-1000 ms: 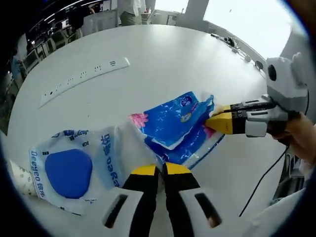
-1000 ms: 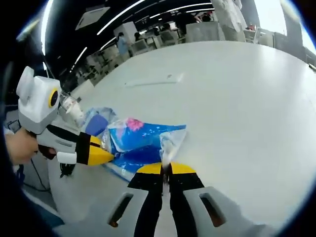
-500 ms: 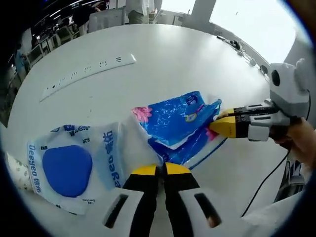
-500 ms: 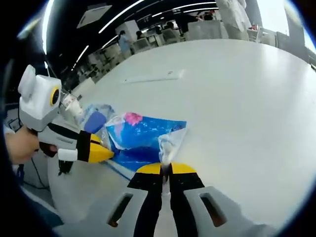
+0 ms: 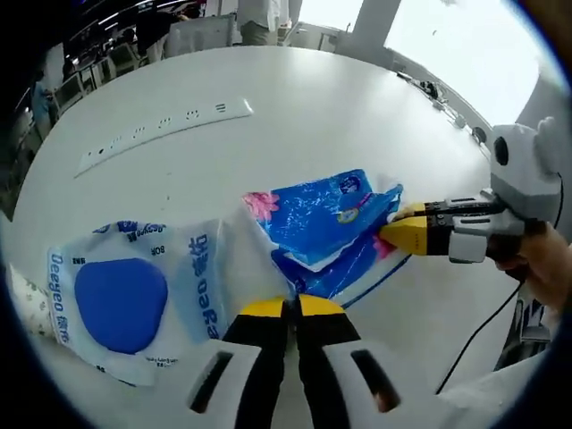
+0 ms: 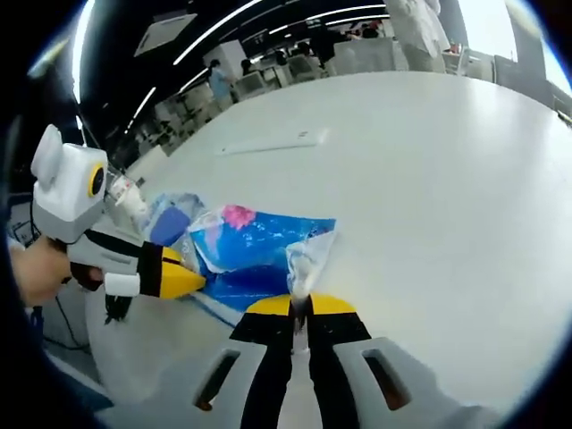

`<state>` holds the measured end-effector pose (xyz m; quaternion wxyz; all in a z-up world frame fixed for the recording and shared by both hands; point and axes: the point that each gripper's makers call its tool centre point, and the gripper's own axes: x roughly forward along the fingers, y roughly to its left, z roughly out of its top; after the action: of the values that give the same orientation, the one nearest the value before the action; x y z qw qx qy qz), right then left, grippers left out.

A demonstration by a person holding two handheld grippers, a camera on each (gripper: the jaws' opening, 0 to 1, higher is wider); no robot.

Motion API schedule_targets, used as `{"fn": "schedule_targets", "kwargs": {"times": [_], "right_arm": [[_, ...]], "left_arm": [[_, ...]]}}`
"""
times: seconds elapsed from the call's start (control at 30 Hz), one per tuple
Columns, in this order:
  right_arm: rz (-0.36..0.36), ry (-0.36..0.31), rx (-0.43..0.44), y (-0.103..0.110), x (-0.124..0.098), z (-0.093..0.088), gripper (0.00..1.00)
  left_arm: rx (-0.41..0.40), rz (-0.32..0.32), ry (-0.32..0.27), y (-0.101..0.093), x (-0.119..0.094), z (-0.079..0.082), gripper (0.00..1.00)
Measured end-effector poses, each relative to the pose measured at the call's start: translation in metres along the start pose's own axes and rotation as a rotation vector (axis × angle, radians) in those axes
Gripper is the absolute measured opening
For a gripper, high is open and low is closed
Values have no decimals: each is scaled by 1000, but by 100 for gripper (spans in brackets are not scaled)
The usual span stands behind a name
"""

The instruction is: Arrange the tabletop items into an orderly group along one side of the table until the central work area is clear of visible clutter.

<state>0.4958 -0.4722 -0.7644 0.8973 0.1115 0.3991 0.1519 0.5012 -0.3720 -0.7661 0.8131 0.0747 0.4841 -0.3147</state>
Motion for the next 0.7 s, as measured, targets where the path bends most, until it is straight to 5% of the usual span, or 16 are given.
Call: {"fn": "schedule_targets", "kwargs": {"times": [0.17, 0.7], "right_arm": [[0, -28, 35, 3, -6, 0, 19], [-61, -117, 28, 8, -44, -5, 13]], "left_arm": [[-25, 1, -8, 1, 0, 1, 0], [-48, 16, -20, 1, 0, 0, 0]]}}
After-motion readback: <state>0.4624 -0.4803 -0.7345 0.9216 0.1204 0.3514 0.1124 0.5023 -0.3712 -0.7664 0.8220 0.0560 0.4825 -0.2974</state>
